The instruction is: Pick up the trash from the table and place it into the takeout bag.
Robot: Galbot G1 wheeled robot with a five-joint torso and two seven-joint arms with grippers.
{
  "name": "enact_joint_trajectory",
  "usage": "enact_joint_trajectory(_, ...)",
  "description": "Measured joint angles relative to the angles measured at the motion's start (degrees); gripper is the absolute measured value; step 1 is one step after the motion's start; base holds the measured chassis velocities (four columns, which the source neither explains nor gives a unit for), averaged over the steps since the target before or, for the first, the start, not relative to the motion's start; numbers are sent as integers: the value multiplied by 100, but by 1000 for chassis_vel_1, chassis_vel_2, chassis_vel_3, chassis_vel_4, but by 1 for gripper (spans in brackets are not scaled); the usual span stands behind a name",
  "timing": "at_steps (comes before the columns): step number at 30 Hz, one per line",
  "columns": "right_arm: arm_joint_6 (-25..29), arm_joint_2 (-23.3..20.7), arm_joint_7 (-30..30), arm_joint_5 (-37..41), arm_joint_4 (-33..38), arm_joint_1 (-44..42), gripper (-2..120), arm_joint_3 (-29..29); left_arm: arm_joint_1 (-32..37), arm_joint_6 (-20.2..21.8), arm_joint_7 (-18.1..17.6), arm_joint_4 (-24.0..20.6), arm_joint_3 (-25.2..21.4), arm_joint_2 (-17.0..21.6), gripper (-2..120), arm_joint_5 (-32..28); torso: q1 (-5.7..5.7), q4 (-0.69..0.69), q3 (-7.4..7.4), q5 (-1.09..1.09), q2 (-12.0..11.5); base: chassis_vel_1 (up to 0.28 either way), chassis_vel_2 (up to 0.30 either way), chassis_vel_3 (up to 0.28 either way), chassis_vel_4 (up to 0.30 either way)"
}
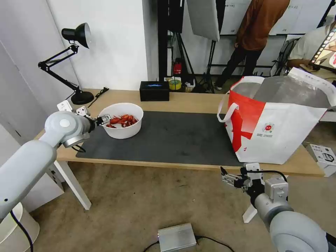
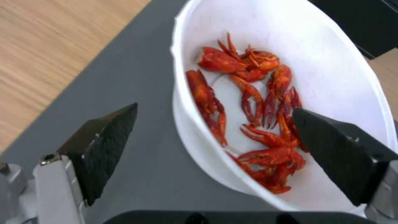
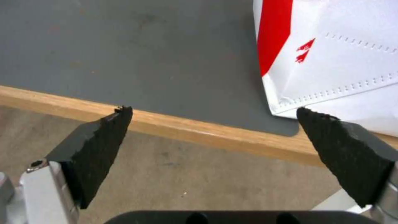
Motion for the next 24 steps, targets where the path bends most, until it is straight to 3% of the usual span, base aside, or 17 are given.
enact_joint_trajectory(15, 0, 0, 0, 0, 0, 0, 100, 0, -245, -75, -40, 416, 371, -184, 100, 269, 0, 0, 0, 0, 0, 0, 0, 0, 0)
enact_joint_trajectory(24, 0, 0, 0, 0, 0, 0, 100, 0, -268, -153, -152, 402, 431, -211, 69, 296, 0, 0, 0, 0, 0, 0, 0, 0, 0)
